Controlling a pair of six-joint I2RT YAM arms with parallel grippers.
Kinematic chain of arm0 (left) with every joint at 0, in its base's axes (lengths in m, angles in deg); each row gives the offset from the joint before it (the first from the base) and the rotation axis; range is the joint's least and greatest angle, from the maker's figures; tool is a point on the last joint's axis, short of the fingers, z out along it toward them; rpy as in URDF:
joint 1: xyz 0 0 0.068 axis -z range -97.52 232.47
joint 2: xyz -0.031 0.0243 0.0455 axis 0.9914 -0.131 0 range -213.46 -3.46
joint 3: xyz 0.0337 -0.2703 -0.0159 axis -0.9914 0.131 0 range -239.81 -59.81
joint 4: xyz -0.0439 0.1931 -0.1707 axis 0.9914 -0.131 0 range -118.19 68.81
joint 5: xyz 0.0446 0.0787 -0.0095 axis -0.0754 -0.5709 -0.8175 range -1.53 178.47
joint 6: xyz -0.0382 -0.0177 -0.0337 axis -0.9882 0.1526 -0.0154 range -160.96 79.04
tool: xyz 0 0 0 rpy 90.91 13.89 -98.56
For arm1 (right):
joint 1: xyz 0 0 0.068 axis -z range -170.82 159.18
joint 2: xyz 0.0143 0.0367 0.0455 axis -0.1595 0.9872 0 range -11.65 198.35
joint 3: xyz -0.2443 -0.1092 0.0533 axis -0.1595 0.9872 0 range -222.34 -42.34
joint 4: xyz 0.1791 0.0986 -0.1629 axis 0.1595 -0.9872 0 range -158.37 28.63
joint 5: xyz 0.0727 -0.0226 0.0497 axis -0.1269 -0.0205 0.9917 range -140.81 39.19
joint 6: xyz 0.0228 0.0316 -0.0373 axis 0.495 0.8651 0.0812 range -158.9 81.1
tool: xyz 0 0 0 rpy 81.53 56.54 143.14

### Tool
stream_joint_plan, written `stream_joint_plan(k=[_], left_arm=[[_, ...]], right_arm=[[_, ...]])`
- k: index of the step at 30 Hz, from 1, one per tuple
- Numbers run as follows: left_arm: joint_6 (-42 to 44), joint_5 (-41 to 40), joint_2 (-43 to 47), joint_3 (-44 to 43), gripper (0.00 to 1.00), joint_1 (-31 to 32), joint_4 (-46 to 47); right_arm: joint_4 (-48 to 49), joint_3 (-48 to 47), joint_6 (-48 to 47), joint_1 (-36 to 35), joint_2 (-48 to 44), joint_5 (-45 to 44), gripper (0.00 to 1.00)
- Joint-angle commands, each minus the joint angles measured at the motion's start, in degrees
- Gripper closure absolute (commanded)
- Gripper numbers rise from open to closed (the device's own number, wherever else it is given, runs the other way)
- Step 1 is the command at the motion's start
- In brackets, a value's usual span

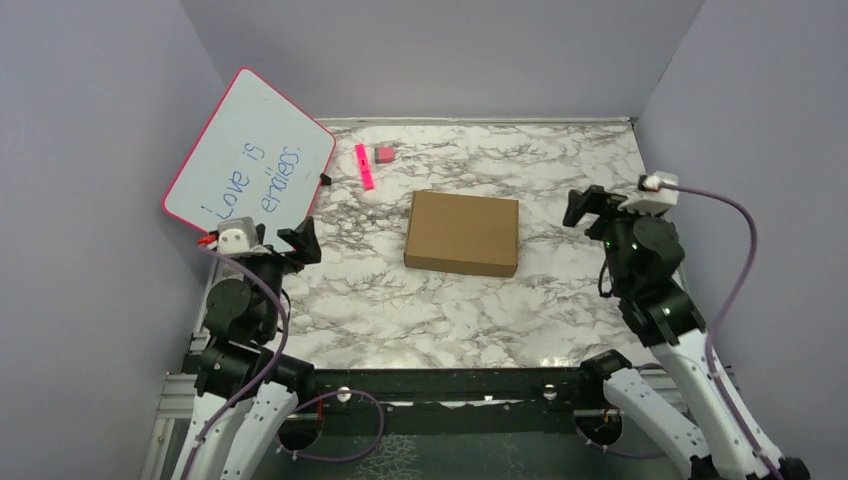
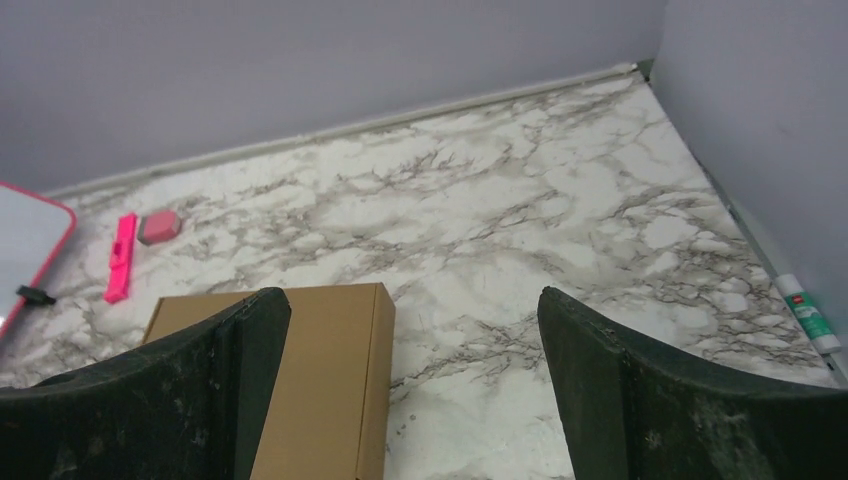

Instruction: Fold the paper box

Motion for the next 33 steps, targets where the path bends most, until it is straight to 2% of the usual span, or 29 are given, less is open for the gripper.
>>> stream_joint_plan(k=[1,6,11,13,19,25,33], left_arm=[[-2.1,-0.1,6.5,-2.1,0.01,0.2,-2.3],[-2.7,0.5,12.8,-1.3,0.01,0.2,-2.8],[-3.2,-0.1,18.6,1.4,0.01,0.2,-2.7],[-3.6,-1.8,18.8,2.4,0.01,0.1,-3.1],[-4.7,-3.9,17.7,3.6,0.01,0.0,-3.9],[-4.3,-2.2,18.3,3.6,0.01,-2.4,-2.7],[-3.7,-1.4,18.5,3.7,0.01,-2.6,-2.1]], right_arm=[[-3.8,3.0,0.5,0.0,-14.0,-5.7,0.0],[-5.1,6.0,-3.7,-0.1,-25.5,-2.1,0.0],[-4.4,9.4,-4.6,-0.1,-31.6,-2.2,0.0],[-4.2,10.2,-4.1,-0.1,-32.4,-3.2,0.0],[-2.2,12.5,-6.2,-0.1,-34.0,1.5,0.0],[-1.8,12.5,-7.1,-0.1,-34.7,4.9,0.0],[-2.0,12.7,-7.5,-0.1,-34.6,5.9,0.0]])
